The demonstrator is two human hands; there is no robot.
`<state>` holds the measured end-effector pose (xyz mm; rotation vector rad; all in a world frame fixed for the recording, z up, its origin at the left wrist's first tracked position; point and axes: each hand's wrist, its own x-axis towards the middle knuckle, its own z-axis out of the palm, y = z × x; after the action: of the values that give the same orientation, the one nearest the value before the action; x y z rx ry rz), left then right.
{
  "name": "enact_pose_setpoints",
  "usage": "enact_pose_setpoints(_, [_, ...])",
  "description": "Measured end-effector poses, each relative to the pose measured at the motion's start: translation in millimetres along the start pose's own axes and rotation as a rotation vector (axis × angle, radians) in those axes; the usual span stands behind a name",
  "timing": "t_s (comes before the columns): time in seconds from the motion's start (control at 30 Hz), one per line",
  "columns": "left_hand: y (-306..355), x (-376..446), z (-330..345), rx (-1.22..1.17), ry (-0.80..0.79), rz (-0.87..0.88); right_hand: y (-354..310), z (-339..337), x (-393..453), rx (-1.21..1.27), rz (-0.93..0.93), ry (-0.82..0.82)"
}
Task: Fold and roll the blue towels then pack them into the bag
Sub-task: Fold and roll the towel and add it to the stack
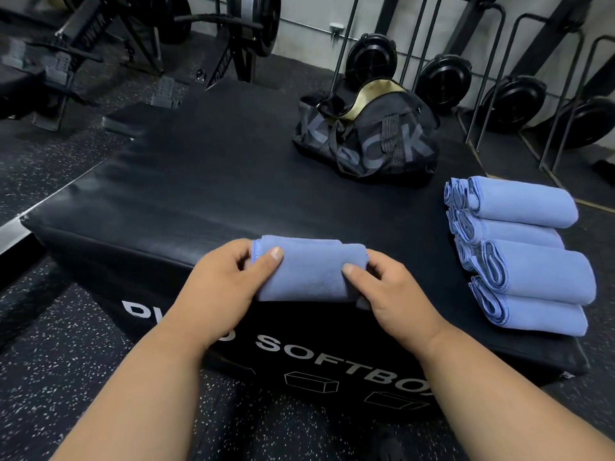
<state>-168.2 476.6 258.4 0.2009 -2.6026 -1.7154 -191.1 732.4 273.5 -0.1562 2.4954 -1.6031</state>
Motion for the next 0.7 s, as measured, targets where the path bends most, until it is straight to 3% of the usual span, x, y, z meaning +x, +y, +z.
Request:
enact_pose_setpoints(0.23, [1.2,5.0,14.0,0.131,0.218,-0.113,9.7,14.7,22.2,-0.120,0.050,0.150])
enact_pose_setpoints(0.33, [2.9,3.7,19.3,0.183,0.297,-0.030,12.0,15.7,25.1,-0.219,0.012,0.129])
enact_pose_setpoints(0.47, [0.9,4.6,28.6,0.272,0.234,0.101,12.2,19.2,21.0,-0.383,0.000,0.126])
enact_pose_setpoints(0.57, [-2.9,6.1,34.5,0.446,0.169,0.071,13.5,24.8,19.0,-0.473,-0.003,0.161])
enact_pose_setpoints(0.7, [0.8,5.4,35.3,0.489,0.096,0.017,14.3,25.8,23.5,-0.558,0.000,0.158])
